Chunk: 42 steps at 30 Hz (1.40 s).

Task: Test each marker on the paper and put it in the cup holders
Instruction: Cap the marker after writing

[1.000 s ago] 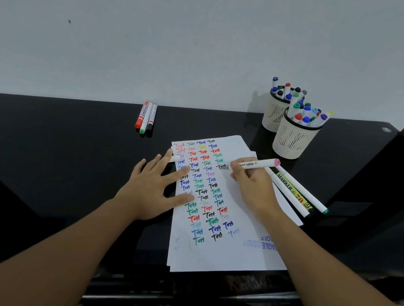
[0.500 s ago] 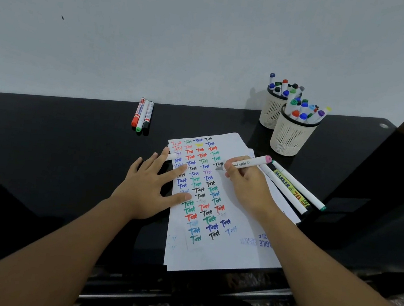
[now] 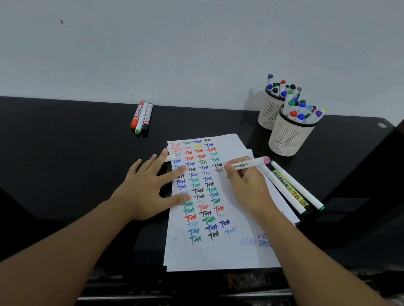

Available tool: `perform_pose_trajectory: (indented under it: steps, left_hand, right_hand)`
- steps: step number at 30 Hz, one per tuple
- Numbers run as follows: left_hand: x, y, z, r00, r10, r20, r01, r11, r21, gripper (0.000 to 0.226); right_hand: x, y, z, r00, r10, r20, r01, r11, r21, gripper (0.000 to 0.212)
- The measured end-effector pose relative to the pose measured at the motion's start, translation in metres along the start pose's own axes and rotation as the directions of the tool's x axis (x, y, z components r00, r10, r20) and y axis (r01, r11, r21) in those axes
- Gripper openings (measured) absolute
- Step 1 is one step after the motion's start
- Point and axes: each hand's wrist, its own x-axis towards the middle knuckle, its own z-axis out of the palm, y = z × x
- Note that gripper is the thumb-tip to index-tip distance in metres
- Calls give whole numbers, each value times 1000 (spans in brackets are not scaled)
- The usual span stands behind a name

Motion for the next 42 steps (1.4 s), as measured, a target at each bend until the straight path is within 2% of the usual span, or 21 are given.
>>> perform_pose_trajectory:
  steps: [6, 38, 42]
  left_hand:
    - [0, 0, 0, 1000, -1, 2, 1, 1000, -3, 82]
    - [0, -1, 0, 1000, -3, 6, 3, 1000, -6, 83]
    - [0, 0, 0, 1000, -2, 4, 2, 1000, -5, 83]
  right_hand:
    - [2, -1, 0, 999, 31, -18, -30, 997, 69, 28]
    - [0, -1, 0, 998, -25, -55, 24, 1000, -12, 27]
    - [-1, -1, -2, 997, 0, -74, 3, 999, 40, 26]
